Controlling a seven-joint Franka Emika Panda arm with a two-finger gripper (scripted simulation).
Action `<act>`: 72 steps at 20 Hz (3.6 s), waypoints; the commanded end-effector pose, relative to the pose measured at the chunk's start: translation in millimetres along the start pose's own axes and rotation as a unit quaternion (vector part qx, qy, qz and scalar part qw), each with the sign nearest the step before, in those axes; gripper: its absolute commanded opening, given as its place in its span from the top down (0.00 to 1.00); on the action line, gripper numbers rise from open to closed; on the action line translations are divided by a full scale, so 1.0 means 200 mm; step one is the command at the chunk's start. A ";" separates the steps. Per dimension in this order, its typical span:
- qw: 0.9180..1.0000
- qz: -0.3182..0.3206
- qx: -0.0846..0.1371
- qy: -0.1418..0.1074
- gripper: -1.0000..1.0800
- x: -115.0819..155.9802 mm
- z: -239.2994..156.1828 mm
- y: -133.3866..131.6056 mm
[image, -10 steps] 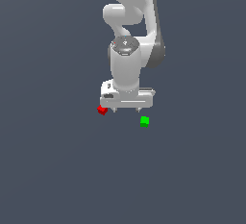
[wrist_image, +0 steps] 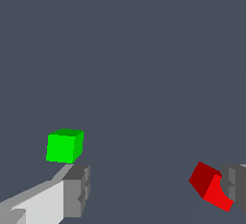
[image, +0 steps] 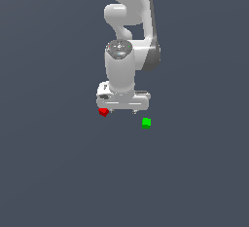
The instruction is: Stack the red cube on top of the green cube.
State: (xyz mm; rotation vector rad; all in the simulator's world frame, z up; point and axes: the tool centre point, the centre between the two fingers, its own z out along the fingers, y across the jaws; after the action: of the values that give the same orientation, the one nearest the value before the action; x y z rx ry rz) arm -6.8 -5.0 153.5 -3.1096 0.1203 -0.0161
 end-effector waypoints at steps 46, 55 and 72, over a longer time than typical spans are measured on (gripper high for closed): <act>0.972 0.235 -0.016 -0.001 1.00 -0.43 0.65 0.61; 0.972 0.235 -0.015 -0.001 1.00 -0.43 0.64 0.61; 0.972 0.235 -0.015 -0.001 1.00 -0.43 0.24 0.60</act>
State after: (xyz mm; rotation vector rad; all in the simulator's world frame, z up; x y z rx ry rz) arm -101.8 -115.9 92.4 -3.0217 0.8567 -0.0002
